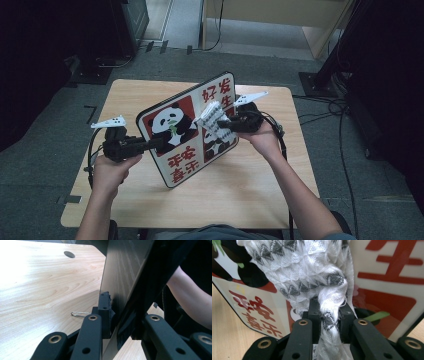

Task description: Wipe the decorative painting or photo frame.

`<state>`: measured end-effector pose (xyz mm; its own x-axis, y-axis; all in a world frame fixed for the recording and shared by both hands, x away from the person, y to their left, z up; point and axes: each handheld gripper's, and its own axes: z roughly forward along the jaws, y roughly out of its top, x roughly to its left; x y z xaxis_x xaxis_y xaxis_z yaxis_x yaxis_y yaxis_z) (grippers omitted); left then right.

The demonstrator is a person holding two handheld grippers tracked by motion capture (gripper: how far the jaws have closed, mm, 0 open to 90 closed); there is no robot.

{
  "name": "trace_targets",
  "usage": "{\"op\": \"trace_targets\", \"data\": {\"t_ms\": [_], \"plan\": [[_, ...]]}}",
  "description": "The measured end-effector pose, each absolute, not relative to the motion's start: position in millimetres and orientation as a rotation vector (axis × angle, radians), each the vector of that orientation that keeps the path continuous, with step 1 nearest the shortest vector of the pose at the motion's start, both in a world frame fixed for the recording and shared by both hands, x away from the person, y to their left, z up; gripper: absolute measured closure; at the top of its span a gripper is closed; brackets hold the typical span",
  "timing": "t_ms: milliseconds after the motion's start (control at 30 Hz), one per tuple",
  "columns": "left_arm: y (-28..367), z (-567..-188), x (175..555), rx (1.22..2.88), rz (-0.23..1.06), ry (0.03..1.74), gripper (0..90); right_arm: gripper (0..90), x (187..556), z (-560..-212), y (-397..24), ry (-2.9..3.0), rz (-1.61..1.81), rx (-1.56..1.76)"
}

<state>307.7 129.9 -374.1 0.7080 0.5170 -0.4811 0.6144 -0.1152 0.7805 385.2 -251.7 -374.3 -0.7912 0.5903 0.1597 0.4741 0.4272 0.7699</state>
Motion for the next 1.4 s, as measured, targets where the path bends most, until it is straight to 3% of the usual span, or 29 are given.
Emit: {"op": "trace_targets", "data": {"t_ms": [1400], "plan": [[129.5, -373.4, 306.4, 1.778, -0.104, 0.9, 76.7, 78.4, 370.8, -445.6, -262.1, 2.621, 1.199, 1.102]]}}
